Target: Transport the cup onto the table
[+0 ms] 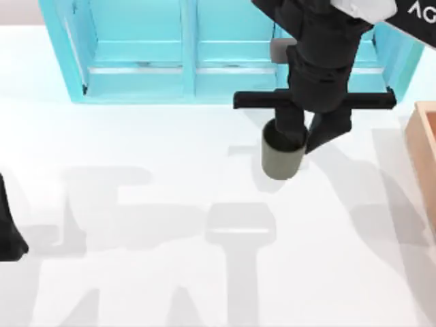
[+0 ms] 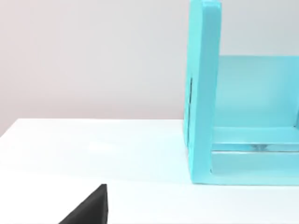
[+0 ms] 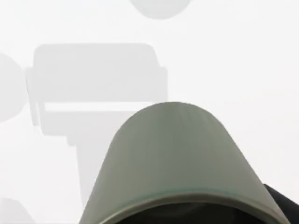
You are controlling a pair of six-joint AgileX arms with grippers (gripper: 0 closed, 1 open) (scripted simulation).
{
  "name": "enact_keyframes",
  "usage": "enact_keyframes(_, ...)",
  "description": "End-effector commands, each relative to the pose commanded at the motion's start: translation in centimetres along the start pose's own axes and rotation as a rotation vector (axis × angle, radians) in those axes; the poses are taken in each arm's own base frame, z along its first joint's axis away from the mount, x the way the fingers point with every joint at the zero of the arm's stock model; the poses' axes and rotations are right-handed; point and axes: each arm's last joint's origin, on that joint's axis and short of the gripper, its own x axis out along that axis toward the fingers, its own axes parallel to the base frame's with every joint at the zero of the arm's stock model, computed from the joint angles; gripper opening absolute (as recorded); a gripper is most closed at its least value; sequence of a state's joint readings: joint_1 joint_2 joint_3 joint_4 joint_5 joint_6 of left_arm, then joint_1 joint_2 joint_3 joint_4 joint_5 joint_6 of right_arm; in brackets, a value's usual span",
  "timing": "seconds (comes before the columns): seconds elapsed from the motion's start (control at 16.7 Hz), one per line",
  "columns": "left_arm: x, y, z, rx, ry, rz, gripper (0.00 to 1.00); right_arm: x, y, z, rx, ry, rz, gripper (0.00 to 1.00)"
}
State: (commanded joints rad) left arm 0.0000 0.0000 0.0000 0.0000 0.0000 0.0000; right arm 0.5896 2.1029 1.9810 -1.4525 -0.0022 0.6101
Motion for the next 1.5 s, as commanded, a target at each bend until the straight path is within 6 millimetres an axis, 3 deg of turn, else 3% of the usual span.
enact_keyframes(0.12,0.0,0.0,0.0,0.0,0.0,0.0,1.0,0.5,4.1,-1.2,-0.001,-0.006,0.002,0.0)
enact_keyframes(0.3,0.0,0.0,0.0,0.0,0.0,0.0,1.0,1.0,6.9,-2.3,-0.002,-0.009,0.004,0.0)
enact_keyframes(0.66,0.0,0.0,0.0,0.0,0.0,0.0,1.0,1.4,6.9,-2.2,0.004,-0.008,0.007,0.0)
enact_keyframes(1.14,0.0,0.0,0.0,0.0,0.0,0.0,1.0,6.9,7.8,-2.2,-0.001,-0.008,0.003,0.0)
enact_keyframes(1.44,0.0,0.0,0.0,0.0,0.0,0.0,1.0,7.4,7.9,-2.3,-0.002,-0.009,0.004,0.0)
enact_keyframes(1.5,0.0,0.0,0.0,0.0,0.0,0.0,1.0,7.4,7.9,-2.3,-0.002,-0.009,0.004,0.08)
